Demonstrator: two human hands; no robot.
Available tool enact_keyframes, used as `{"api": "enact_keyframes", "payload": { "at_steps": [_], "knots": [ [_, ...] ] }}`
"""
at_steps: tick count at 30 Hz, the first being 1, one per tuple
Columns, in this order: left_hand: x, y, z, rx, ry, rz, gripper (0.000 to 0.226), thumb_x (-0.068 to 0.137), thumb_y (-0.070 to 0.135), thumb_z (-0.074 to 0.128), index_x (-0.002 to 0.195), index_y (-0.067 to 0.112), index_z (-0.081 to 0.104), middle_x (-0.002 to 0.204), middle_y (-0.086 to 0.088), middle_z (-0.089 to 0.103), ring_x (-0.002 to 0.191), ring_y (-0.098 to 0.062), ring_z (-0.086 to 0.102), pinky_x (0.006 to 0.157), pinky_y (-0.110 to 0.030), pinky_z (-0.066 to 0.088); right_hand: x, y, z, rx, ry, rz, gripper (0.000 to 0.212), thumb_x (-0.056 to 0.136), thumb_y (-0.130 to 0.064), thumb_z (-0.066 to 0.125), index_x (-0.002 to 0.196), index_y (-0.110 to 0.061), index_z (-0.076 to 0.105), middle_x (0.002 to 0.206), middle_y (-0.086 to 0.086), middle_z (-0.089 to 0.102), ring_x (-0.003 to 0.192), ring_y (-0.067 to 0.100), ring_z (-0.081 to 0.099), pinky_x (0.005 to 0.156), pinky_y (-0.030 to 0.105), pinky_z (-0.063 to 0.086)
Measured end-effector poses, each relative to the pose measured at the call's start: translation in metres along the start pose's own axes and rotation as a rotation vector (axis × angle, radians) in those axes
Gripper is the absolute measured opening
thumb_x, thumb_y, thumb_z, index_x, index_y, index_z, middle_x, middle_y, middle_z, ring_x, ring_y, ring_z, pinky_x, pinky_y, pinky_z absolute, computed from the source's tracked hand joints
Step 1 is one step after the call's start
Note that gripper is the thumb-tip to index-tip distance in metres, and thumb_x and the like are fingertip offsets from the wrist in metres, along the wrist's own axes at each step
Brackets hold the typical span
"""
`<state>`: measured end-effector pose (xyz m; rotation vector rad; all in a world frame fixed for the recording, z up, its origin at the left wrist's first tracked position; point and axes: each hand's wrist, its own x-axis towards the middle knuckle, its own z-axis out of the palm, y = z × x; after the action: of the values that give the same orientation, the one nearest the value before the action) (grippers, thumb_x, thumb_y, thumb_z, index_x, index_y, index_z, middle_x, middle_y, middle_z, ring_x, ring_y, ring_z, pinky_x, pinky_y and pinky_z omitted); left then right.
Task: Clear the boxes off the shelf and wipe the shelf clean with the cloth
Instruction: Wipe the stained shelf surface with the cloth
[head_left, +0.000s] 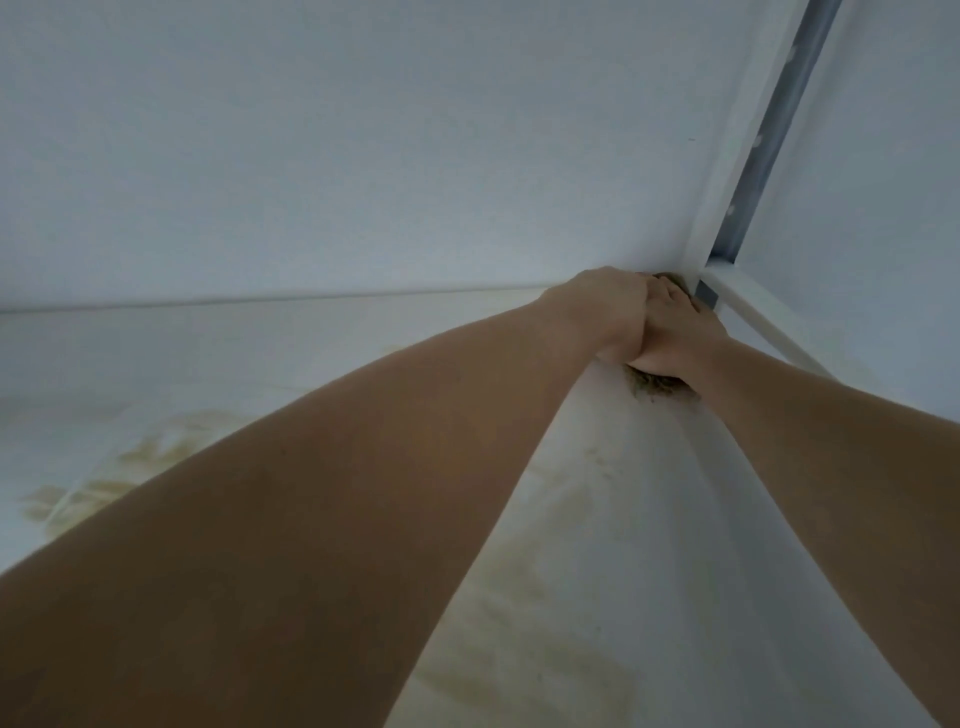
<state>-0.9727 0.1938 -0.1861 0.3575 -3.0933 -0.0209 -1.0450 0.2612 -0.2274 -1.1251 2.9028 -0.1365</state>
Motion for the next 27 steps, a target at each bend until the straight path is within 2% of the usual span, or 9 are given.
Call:
{"api": "enact_keyframes", "payload": {
  "at_steps": [3,9,11,14,16,19,24,27],
  "knots": [
    [0.001,-0.005,0.000,0.004,0.001,-0.007,0.011,0.088,0.016,0.052,0.098,0.018,0.049,0.074,0.004,0.042,0.081,-0.017,0.049,0.069,-0.025,0.040,0.004,-0.003,-0.001,0.002,0.005,0.016,0.081,0.092,-0.046,0.051,0.154,-0.019,0.007,0.159,0.008,0.011,0.148,0.025,0.009,0.120,0.044,0.013],
    [0.002,-0.012,-0.005,-0.025,-0.006,-0.031,0.006,0.090,0.016,0.049,0.091,0.018,0.043,0.073,0.004,0.041,0.079,-0.016,0.048,0.071,-0.025,0.041,0.004,-0.011,-0.005,0.015,0.018,0.049,0.075,0.093,-0.044,0.049,0.152,-0.016,0.012,0.154,0.013,0.019,0.145,0.029,0.017,0.119,0.044,0.016],
    [-0.003,-0.013,-0.005,-0.031,-0.026,-0.050,0.012,0.090,0.016,0.049,0.080,0.016,0.042,0.073,0.004,0.042,0.073,-0.015,0.047,0.068,-0.026,0.041,0.002,-0.011,-0.004,0.027,0.014,0.046,0.073,0.095,-0.043,0.046,0.153,-0.017,0.011,0.157,0.012,0.016,0.147,0.028,0.012,0.120,0.046,0.013],
    [-0.015,-0.022,-0.011,-0.011,-0.054,-0.075,0.023,0.088,0.015,0.050,0.068,0.017,0.039,0.070,0.002,0.044,0.062,-0.012,0.043,0.054,-0.023,0.036,-0.005,-0.019,-0.003,0.029,0.008,-0.001,0.074,0.096,-0.050,0.041,0.154,-0.019,0.007,0.162,0.005,0.007,0.149,0.025,0.003,0.121,0.045,0.005],
    [-0.027,-0.031,-0.019,-0.008,-0.081,-0.090,0.023,0.088,0.016,0.049,0.067,0.016,0.040,0.068,0.001,0.045,0.058,-0.011,0.042,0.048,-0.023,0.033,-0.009,-0.030,-0.001,0.033,-0.011,-0.053,0.078,0.095,-0.058,0.038,0.155,-0.021,0.004,0.163,0.001,0.002,0.150,0.021,-0.001,0.121,0.042,0.001],
    [-0.047,-0.044,-0.028,-0.001,-0.137,-0.108,0.023,0.089,0.016,0.046,0.066,0.014,0.041,0.065,0.000,0.045,0.055,-0.012,0.040,0.046,-0.022,0.031,-0.014,-0.049,0.003,0.044,-0.041,-0.117,0.076,0.095,-0.062,0.028,0.155,-0.026,0.001,0.163,-0.004,-0.004,0.150,0.018,-0.005,0.122,0.042,0.000],
    [-0.077,-0.050,-0.039,0.100,-0.199,-0.177,0.010,0.081,0.012,0.051,0.071,0.011,0.050,0.069,-0.004,0.054,0.058,-0.016,0.047,0.048,-0.025,0.037,-0.039,-0.081,0.002,0.066,-0.072,-0.267,0.068,0.098,-0.059,0.021,0.155,-0.029,-0.001,0.162,-0.011,-0.005,0.149,0.012,-0.006,0.122,0.039,-0.001],
    [-0.085,-0.048,-0.044,0.023,-0.245,-0.238,0.016,0.081,0.013,0.046,0.074,0.006,0.059,0.075,-0.009,0.067,0.062,-0.020,0.059,0.057,-0.026,0.048,-0.056,-0.086,0.003,0.133,-0.035,-0.348,0.058,0.098,-0.055,0.021,0.153,-0.036,0.018,0.161,-0.014,0.010,0.149,0.007,0.003,0.122,0.037,0.004]
  ]
}}
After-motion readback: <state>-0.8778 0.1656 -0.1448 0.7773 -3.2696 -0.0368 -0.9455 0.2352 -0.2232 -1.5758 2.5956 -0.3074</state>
